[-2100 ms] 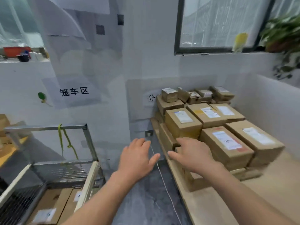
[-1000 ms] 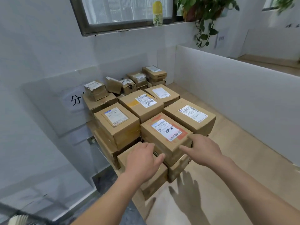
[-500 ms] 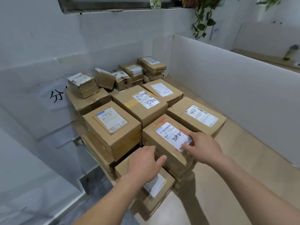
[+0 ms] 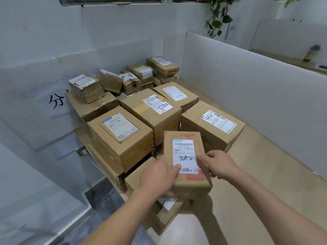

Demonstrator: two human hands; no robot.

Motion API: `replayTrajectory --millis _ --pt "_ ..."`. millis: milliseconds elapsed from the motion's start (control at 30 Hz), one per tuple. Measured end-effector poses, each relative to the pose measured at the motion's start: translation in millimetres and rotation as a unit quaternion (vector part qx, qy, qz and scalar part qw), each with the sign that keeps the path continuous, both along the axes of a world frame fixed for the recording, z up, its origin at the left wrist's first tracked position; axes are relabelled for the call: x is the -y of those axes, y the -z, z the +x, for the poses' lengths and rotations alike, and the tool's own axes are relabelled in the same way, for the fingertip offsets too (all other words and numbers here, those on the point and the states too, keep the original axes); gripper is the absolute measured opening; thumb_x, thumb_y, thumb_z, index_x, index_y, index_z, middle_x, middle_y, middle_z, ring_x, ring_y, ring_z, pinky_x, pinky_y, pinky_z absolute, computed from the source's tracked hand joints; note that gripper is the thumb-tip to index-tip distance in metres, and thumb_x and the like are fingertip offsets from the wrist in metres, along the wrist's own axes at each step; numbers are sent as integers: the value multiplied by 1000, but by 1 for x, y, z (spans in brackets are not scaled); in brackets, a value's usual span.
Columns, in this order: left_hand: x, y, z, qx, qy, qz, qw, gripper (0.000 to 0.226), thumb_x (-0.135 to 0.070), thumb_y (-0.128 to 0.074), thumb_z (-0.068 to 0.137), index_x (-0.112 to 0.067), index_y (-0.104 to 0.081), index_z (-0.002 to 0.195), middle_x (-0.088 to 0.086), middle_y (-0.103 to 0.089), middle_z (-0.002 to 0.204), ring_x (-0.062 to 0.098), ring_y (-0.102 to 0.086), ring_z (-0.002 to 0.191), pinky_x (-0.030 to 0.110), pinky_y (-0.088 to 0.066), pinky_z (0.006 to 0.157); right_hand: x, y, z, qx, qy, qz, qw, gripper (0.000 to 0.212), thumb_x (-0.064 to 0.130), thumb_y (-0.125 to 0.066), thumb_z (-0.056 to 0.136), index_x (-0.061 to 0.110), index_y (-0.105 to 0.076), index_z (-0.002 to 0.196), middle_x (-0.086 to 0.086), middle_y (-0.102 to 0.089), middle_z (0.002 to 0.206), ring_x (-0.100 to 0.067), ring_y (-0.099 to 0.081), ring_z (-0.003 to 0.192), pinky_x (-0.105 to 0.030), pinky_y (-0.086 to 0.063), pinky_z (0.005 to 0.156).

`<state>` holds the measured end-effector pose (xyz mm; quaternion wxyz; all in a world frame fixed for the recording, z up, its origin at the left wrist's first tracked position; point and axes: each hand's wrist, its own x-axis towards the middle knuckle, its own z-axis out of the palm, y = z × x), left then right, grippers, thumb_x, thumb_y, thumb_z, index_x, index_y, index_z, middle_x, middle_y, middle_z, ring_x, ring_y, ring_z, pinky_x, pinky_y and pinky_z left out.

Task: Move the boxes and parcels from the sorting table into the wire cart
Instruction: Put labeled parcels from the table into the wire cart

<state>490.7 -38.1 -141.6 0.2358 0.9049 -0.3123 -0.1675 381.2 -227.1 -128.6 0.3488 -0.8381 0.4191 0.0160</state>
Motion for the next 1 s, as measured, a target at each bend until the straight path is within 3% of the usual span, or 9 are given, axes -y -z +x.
replayTrajectory --millis 133,267,400,567,633,700,800,867,1000 --pt "-11 -7 -3 -23 -26 -12 999 43 -58 -49 96 -26 -53 126 -10 -68 113 12 -64 91 37 -58 75 -13 10 -14 49 43 79 995 47 53 -55 95 11 -66 77 -4 -69 68 -20 -61 61 -31 -45 54" --pt "-17 -10 -9 -33 -54 -11 998 41 -52 -51 96 -23 -51 125 -5 -68 112 18 -64 94 35 -55 77 -26 22 -29 92 89 153 980 43 56 -57 90 14 -59 84 -10 -74 83 -23 -67 69 -31 -48 54" --pt "-28 -6 -26 -51 -39 10 998 45 -54 -47 89 -30 -53 127 -7 -69 111 18 -64 96 38 -56 82 -37 36 -48 106 108 169 974 64 72 -51 71 10 -63 86 -7 -76 81 -29 -73 77 -33 -49 60" --pt "-37 1 -49 -102 -69 31 992 49 -61 -45 85 -27 -60 116 -5 -71 102 19 -68 93 41 -59 83 -51 40 -71 145 110 273 945 41 54 -51 99 20 -72 94 3 -78 80 -16 -72 68 -27 -50 60" --pt "-40 -2 -60 -113 -81 22 990 42 -57 -49 88 -27 -62 114 -7 -71 98 17 -68 90 40 -59 82 -56 41 -80 155 100 314 931 38 50 -48 103 21 -72 100 1 -79 88 -18 -74 74 -32 -53 66" --pt "-42 -6 -74 -119 -92 10 989 32 -49 -53 90 -24 -58 110 -5 -71 97 20 -68 88 40 -59 79 -61 42 -90 180 82 364 910 42 45 -45 106 16 -75 107 -8 -79 101 -28 -76 90 -47 -58 85" --pt "-50 -12 -95 -122 -112 -3 986 26 -42 -54 92 -25 -54 112 -4 -69 101 21 -68 89 43 -61 78 -69 40 -107 198 63 403 891 39 38 -47 106 12 -75 105 -12 -78 100 -35 -73 94 -56 -51 97" --pt "-57 -17 -107 -116 -123 -5 986 28 -41 -54 92 -23 -55 114 -4 -68 103 20 -67 89 45 -61 78 -72 40 -117 194 57 393 897 31 44 -53 101 16 -66 105 -6 -75 90 -30 -68 90 -51 -53 90" --pt "-74 -29 -130 -111 -157 -32 981 32 -37 -54 92 -19 -61 118 -1 -71 100 22 -68 89 45 -59 79 -75 38 -132 158 14 423 892 68 66 -63 76 19 -50 124 -8 -56 90 -26 -51 86 -35 -44 67"
